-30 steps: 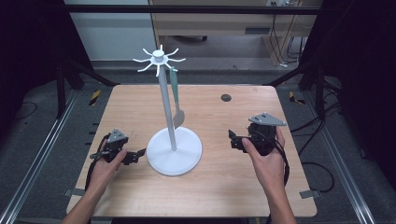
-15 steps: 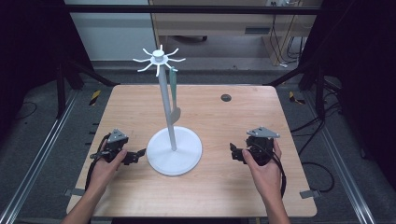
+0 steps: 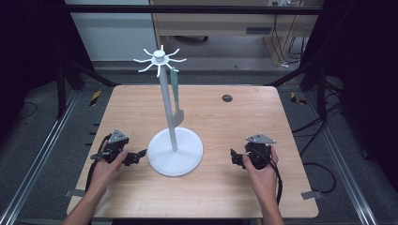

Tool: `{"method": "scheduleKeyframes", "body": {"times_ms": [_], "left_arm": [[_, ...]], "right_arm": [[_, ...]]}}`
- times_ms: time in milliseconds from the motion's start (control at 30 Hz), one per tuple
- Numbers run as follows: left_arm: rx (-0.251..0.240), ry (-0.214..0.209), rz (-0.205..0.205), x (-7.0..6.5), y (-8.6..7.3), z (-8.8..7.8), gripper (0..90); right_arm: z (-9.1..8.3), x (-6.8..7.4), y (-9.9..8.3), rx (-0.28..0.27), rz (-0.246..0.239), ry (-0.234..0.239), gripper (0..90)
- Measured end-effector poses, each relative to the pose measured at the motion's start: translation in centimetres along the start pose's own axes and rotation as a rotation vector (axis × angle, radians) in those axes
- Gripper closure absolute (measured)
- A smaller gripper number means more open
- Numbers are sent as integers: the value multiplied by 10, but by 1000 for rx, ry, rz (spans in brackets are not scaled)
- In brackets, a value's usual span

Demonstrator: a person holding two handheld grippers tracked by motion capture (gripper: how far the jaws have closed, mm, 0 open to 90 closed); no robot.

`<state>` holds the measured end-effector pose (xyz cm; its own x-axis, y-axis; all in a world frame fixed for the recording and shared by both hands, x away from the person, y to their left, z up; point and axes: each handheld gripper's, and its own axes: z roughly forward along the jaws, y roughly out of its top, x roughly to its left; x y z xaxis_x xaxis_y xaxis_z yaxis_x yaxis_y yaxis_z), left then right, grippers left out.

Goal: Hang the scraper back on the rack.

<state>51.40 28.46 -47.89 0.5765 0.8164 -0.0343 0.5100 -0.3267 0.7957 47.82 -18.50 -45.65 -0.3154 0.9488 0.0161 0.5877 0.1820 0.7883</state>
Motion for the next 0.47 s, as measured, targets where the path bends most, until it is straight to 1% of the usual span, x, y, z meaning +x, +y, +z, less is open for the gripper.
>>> {"method": "scheduleKeyframes", "body": {"times_ms": [233,333,367,467], "left_arm": [[1,0,2,-1,0,0,41],[1,0,2,-1,0,1,41],[2,-1,1,-1,0,1,41],[4,-2,5,-2,0,1,41]], "right_arm": [[14,-6,-12,10,29,-6,86],[17,-7,-16,23,28,-4,87],[18,-7,-18,26,20,-5,89],[19,-8,-23,22,57,5,93]]}}
